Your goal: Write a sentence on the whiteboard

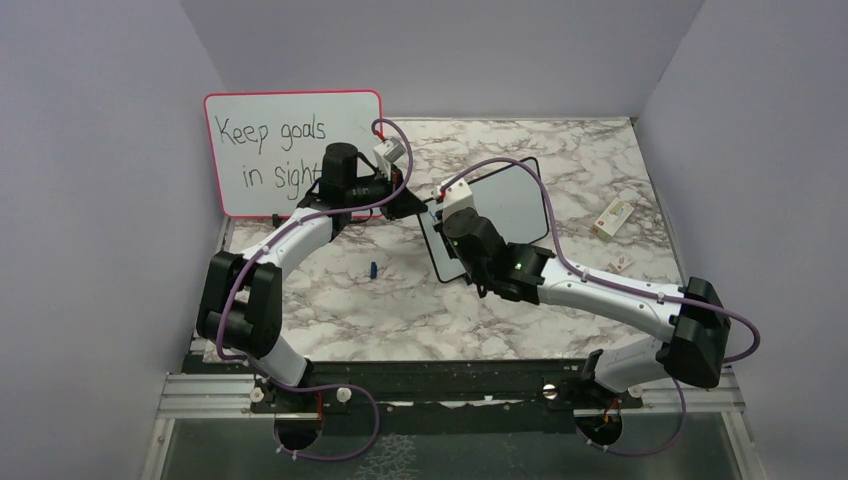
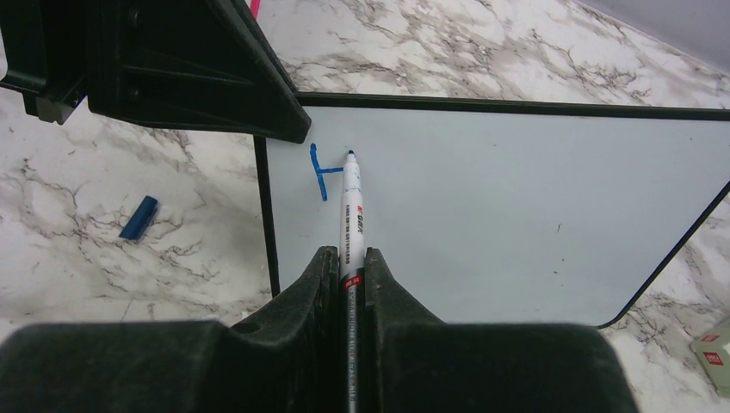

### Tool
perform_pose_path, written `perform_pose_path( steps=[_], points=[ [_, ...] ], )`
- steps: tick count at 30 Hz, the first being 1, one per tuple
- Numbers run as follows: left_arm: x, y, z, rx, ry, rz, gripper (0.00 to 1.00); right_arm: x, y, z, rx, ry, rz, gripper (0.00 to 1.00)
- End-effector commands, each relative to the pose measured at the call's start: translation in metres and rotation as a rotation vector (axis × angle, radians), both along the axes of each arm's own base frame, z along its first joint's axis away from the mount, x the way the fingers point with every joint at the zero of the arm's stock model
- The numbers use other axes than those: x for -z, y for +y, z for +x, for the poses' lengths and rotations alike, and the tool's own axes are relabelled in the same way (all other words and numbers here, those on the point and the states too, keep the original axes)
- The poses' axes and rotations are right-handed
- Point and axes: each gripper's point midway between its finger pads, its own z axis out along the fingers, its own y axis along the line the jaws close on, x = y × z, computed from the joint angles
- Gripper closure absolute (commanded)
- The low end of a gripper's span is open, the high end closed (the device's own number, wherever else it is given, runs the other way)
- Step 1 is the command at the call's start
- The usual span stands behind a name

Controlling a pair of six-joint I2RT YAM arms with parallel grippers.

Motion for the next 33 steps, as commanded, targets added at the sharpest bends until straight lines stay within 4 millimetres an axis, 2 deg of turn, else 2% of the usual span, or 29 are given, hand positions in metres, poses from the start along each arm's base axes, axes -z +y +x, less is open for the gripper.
perform_pose_path(
  steps=[1, 15, 33],
  points=[
    [0.004, 0.003, -0.004, 0.026, -0.009, 0.019, 1.00, -0.013, 0.008, 0.007, -0.003, -0.025, 0.041, 0.99],
    [0.005, 0.002, -0.005, 0.028, -0.009, 0.019, 1.00, -0.017, 0.009, 0.012, 0.006, -0.036, 0.040, 0.99],
    [0.004, 0.003, -0.004, 0.027, -0.010, 0.020, 1.00, 0.009, -0.002, 0.000, -0.001, 0.054, -0.003, 0.99]
  ],
)
